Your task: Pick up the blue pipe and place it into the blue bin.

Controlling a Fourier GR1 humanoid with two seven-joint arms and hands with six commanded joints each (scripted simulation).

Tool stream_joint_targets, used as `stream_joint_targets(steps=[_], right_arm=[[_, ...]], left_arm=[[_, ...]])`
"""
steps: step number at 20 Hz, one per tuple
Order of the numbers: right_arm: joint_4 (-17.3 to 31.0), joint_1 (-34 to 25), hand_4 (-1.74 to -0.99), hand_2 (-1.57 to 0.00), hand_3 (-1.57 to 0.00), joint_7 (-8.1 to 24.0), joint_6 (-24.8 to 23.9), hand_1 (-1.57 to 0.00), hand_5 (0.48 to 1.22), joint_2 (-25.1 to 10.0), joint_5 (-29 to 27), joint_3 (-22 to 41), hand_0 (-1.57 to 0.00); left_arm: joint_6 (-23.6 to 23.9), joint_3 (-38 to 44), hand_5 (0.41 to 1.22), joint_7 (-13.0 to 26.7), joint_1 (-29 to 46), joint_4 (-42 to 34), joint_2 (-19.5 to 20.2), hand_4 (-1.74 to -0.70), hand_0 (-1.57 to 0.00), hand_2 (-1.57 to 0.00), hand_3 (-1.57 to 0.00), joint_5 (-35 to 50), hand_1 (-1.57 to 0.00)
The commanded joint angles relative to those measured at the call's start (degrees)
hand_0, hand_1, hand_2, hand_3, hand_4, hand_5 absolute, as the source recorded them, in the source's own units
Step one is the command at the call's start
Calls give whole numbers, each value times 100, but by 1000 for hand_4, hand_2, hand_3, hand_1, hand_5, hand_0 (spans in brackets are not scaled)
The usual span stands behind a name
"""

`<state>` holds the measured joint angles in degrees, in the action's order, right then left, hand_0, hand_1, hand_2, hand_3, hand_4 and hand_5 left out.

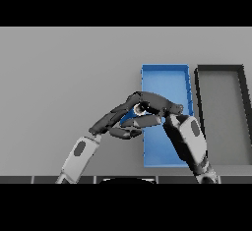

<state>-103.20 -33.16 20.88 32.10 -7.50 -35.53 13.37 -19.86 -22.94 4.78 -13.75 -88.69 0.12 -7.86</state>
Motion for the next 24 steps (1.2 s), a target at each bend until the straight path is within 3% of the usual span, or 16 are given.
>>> stream_joint_targets(steps=[1,4,7,11,13,16,20,24], right_arm=[[-38,-179,-1741,-1571,-1571,199,-161,-1571,1221,-96,-442,-108,-1571],[68,-857,-1741,-1571,-1571,561,-525,-1571,1221,-444,-1331,-457,-1571],[486,-1591,-1741,-1571,-1571,440,-571,-1571,1221,-767,-1986,-895,-1571],[1312,-2474,-1741,-1571,-1571,88,-1307,-1571,1221,-1245,-1479,-1498,-1571],[1888,-2606,-1741,-1571,-1571,108,-1301,-1571,1221,-1412,-1311,-1706,-1571],[2763,-2713,-1741,-1571,-1571,-110,-1189,-1571,1221,-1531,-801,-1905,-1571],[3551,-2372,-1741,-1571,-1571,-226,-947,-1571,1221,-1680,-375,-2101,-1571],[3575,-1668,-1741,-1571,-1571,-88,-875,-1571,1221,-1673,-162,-2103,-1571]], left_arm=[[3,-49,470,-16,4,69,-29,-913,-16,-14,-12,-54,-14],[-39,-96,450,5,72,37,-34,-907,-8,-7,-6,-45,-7],[-26,-84,437,78,93,13,-62,-906,-3,-3,-3,-13,-3],[-39,-47,430,260,-12,-36,-38,-898,-1,-1,0,-4,-1],[-75,-36,425,234,-57,-47,13,-890,0,0,0,-13,0],[-82,-47,412,218,-11,-71,9,-886,0,0,1,-4,0],[-66,-94,415,111,62,-136,91,-871,1,1,1,-104,1],[-78,-131,420,79,104,-106,56,-866,1,1,1,-103,1]])
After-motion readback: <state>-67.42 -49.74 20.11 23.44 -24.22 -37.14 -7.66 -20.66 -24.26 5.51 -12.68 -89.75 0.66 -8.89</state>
